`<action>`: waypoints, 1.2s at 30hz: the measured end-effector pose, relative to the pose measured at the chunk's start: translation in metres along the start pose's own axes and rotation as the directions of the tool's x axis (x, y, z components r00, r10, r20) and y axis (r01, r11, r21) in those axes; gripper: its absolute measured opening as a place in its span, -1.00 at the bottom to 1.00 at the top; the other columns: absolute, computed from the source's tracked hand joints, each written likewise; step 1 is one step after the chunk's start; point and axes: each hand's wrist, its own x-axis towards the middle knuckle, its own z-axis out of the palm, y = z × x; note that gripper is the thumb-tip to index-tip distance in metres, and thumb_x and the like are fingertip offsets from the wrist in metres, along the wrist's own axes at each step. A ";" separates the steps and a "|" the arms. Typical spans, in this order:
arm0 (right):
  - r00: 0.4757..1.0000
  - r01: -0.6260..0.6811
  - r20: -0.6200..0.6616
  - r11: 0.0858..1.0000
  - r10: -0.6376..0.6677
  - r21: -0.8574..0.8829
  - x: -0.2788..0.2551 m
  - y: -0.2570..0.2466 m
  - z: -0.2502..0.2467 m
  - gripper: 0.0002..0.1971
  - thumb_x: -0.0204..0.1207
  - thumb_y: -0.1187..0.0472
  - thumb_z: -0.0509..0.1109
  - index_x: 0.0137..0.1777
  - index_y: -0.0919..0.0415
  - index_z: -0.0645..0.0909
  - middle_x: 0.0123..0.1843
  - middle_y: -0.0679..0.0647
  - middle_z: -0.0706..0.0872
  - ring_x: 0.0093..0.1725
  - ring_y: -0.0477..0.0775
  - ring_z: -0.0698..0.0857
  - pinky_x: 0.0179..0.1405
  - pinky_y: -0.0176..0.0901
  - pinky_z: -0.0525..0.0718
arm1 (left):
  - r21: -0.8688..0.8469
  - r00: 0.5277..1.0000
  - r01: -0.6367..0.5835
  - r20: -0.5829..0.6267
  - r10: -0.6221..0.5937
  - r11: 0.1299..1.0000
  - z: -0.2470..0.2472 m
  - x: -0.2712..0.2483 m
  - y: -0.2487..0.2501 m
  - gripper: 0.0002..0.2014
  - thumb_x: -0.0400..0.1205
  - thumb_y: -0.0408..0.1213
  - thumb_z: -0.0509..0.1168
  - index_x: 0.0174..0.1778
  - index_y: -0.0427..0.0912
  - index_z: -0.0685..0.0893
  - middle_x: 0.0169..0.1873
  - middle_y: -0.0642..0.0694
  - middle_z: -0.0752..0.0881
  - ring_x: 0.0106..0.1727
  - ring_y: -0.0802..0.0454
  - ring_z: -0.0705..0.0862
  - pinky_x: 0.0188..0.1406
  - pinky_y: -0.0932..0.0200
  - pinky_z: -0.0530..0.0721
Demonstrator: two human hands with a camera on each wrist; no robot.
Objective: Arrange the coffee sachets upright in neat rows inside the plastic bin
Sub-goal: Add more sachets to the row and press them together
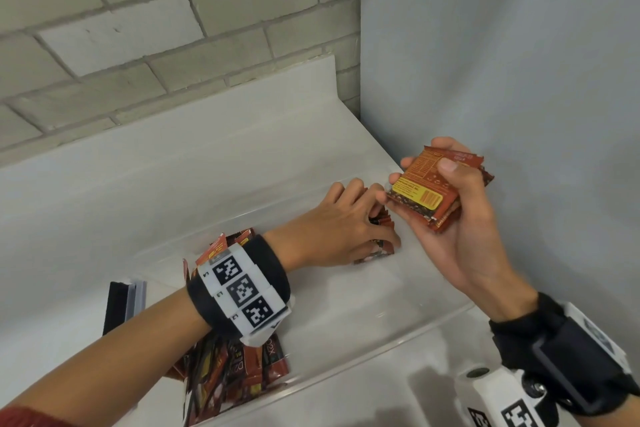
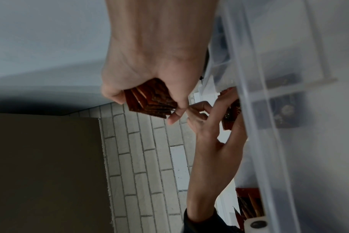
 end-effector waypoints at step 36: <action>0.955 -0.271 0.113 0.961 0.275 -0.056 0.003 0.004 0.002 -0.12 0.03 -0.26 0.65 0.32 0.19 0.55 0.00 0.29 0.78 -0.04 0.25 0.81 -0.12 0.15 0.77 | -0.925 0.898 0.067 -0.108 -0.427 0.375 -0.092 -0.005 -0.014 -0.88 0.48 -0.33 0.49 -0.10 -0.12 0.74 -0.14 0.09 0.74 0.01 -0.12 0.64 -0.02 -0.10 0.59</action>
